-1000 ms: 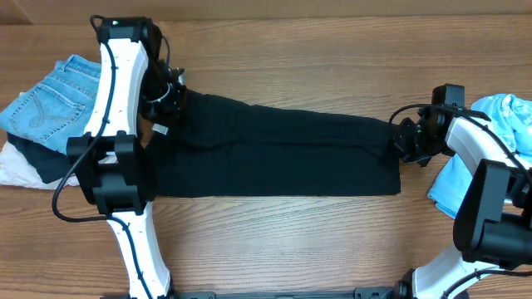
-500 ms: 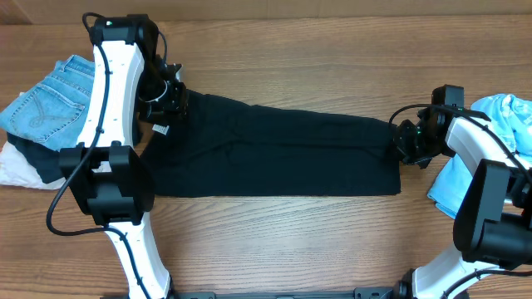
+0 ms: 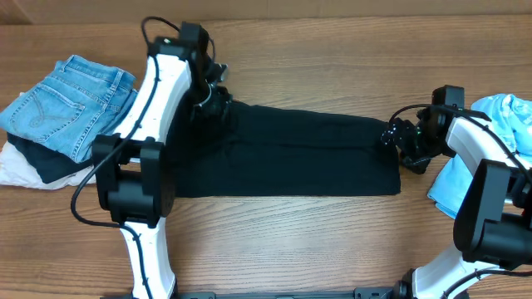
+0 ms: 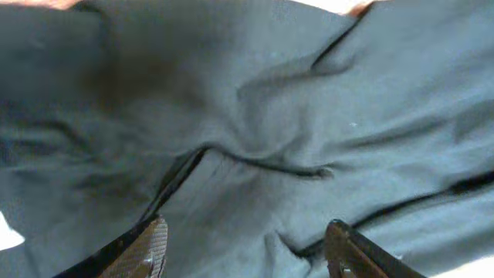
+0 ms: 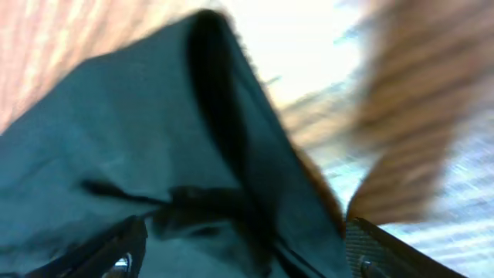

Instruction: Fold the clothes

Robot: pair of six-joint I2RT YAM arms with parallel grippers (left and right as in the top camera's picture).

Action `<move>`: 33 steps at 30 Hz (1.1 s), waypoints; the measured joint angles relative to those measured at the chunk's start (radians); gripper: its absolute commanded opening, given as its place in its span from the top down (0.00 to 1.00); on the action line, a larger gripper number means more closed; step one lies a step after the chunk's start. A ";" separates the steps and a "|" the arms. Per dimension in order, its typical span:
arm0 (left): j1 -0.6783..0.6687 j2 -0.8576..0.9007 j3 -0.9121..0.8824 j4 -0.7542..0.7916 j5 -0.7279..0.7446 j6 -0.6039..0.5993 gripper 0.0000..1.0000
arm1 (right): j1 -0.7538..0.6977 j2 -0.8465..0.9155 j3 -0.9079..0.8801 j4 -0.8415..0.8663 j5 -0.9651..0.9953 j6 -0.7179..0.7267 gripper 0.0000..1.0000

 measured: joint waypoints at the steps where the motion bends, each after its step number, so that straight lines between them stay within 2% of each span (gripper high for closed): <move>1: 0.000 0.000 -0.018 0.016 -0.003 0.000 0.32 | -0.003 -0.001 0.000 0.002 -0.015 -0.008 0.15; 4: 0.007 0.001 -0.064 0.076 -0.010 0.000 0.33 | -0.012 -0.021 0.000 0.004 -0.068 -0.039 0.15; 6: 0.010 0.001 -0.078 0.116 -0.013 0.001 0.39 | -0.012 -0.066 -0.001 0.008 -0.091 -0.049 0.14; 9: 0.010 0.001 -0.098 0.156 -0.016 0.006 0.45 | -0.011 -0.181 -0.001 0.019 -0.112 -0.057 0.12; 13: 0.010 0.001 -0.161 0.195 -0.016 0.008 0.47 | -0.012 -0.337 -0.001 0.027 -0.125 -0.064 0.09; 14: 0.010 0.001 -0.178 0.201 -0.016 0.008 0.52 | -0.011 -0.344 -0.001 0.027 -0.125 -0.066 0.09; 15: 0.010 0.001 -0.215 0.206 -0.016 0.008 0.69 | -0.011 -0.402 -0.001 0.027 -0.130 -0.068 0.09; 17: 0.010 0.001 -0.239 0.206 -0.016 0.010 0.93 | -0.012 -0.433 -0.001 0.027 -0.132 -0.068 0.09; 18: 0.010 0.001 -0.241 0.205 -0.017 0.013 0.96 | -0.012 -0.444 -0.001 0.027 -0.132 -0.068 0.09; 24: 0.010 0.001 -0.205 0.109 -0.016 0.026 0.96 | -0.011 -0.472 -0.001 0.014 -0.133 -0.068 0.09; 29: 0.009 0.001 -0.090 -0.002 -0.017 0.026 0.96 | -0.011 -0.472 -0.001 -0.001 -0.132 -0.068 0.09; 33: 0.009 0.001 -0.071 -0.076 -0.017 0.024 0.91 | -0.012 -0.472 -0.001 -0.013 -0.133 -0.068 0.09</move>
